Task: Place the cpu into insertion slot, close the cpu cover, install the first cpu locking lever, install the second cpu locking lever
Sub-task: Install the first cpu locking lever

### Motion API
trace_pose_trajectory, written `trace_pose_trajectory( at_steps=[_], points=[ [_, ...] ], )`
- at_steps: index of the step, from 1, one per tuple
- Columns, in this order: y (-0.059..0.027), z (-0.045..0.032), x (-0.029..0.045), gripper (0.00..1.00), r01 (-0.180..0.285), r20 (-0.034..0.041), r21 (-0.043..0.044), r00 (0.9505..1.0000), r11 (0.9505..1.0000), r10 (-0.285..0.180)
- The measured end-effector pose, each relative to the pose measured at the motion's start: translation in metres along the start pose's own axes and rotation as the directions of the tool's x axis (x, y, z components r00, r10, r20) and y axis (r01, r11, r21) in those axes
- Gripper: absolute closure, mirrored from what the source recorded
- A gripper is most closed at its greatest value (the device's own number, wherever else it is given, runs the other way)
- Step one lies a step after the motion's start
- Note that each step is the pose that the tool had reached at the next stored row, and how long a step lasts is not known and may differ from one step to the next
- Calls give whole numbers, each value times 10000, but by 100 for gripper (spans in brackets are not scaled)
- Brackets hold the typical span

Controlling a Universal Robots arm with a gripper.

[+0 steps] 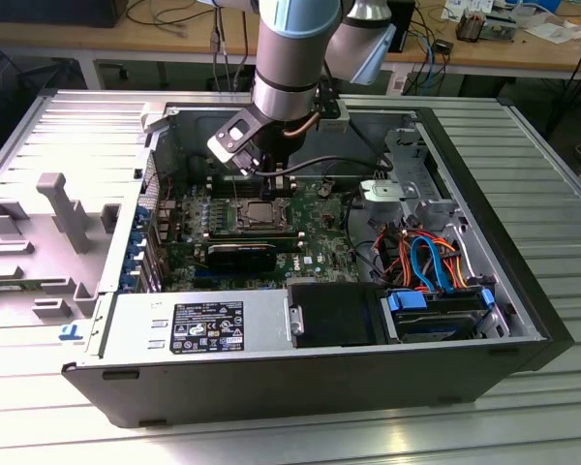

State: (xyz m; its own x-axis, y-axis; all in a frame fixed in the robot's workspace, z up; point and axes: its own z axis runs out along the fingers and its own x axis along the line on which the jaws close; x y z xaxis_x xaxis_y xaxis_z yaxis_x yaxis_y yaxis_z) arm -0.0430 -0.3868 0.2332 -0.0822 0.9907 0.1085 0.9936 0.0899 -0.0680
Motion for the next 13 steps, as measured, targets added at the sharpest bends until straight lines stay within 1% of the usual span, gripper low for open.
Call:
trace_pose_trajectory(
  at_steps=[2, 8, 10, 13],
  points=[
    [0, 0, 0, 89, 61, 5, 7, 10000, 10000, -61],
    [0, 0, 0, 89, 658, 43, 73, 9978, 9978, -658],
    [0, 0, 0, 89, 941, 59, 105, 9955, 9955, -942],
    [0, 0, 0, 89, 1198, 74, 136, 9928, 9927, -1199]
  ],
)
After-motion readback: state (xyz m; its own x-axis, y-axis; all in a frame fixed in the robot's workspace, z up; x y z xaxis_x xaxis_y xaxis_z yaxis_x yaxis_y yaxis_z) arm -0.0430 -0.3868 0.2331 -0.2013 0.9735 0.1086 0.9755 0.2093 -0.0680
